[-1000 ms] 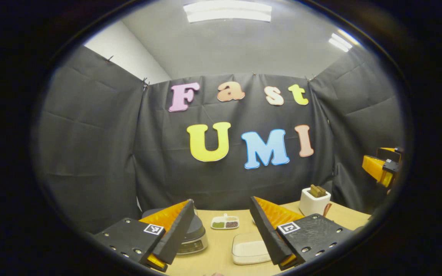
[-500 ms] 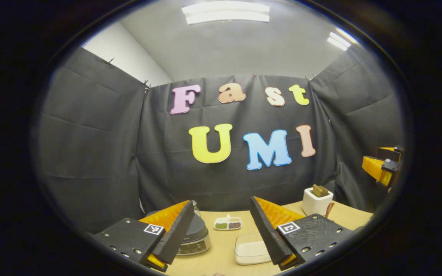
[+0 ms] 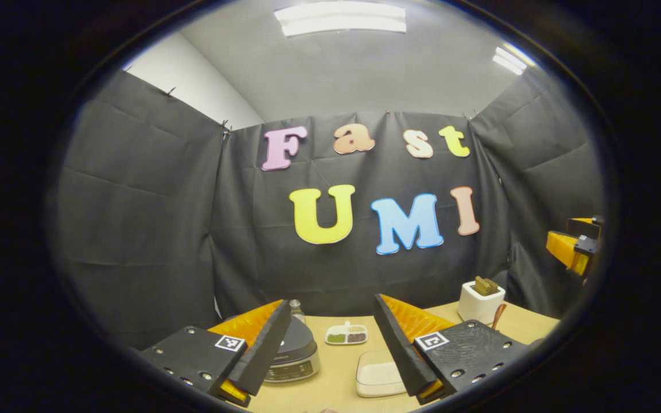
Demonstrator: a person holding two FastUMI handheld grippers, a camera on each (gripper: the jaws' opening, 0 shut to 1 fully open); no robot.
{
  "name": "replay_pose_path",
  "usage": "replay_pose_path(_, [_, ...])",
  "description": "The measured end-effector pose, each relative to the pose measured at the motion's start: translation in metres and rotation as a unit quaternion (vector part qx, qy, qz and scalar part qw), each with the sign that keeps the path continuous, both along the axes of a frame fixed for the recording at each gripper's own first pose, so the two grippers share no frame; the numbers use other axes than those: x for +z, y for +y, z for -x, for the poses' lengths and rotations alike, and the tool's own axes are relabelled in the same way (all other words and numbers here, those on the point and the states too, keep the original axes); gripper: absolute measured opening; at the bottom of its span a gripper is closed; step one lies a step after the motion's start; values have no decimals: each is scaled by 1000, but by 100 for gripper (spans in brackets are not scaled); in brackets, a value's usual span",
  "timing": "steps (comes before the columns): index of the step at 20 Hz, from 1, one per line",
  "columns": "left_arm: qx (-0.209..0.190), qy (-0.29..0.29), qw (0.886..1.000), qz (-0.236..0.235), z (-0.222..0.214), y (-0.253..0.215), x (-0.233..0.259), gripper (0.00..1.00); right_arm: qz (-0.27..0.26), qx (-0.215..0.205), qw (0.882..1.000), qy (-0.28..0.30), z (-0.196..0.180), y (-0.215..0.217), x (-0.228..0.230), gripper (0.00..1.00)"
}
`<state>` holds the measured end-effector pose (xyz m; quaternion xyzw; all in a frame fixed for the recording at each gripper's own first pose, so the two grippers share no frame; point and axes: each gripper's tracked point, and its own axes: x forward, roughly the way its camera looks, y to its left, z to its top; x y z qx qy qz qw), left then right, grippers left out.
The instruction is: Close the left gripper, press the button to open the rice cooker; take a wooden spoon from the chopstick holder with the right hand, scoop a spoonful of rice and pour it into the rice cooker, then put the wooden spoon back into the chopstick holder.
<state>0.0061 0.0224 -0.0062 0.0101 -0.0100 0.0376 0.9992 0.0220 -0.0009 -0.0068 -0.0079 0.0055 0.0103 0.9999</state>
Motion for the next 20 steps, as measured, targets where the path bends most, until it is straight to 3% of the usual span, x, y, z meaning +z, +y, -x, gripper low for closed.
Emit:
replay_pose_path(10, [2, 9, 1000, -5, -4, 4, -4, 91, 5, 4, 1000, 7, -10, -5, -8, 98])
replay_pose_path(12, [5, 10, 1000, -5, -5, 5, -3, 81, 4, 7, 1000, 8, -9, -6, -9, 98])
replay_pose_path(14, [15, 5, 1000, -9, -1, 9, 1, 79, 4, 11, 1000, 6, -11, -7, -9, 98])
replay_pose_path(15, [14, 5, 1000, -8, 2, 8, 1, 55, 4, 12, 1000, 5, -10, -8, -9, 98])
replay_pose_path(18, [19, 6, 1000, -16, 1, 5, 4, 51, 3, 24, 1000, 3, -11, -8, -9, 98])
replay_pose_path(20, [9, 11, 1000, -16, 3, -7, 0, 34, 3, 32, 999, 2, -11, -8, -11, 98])
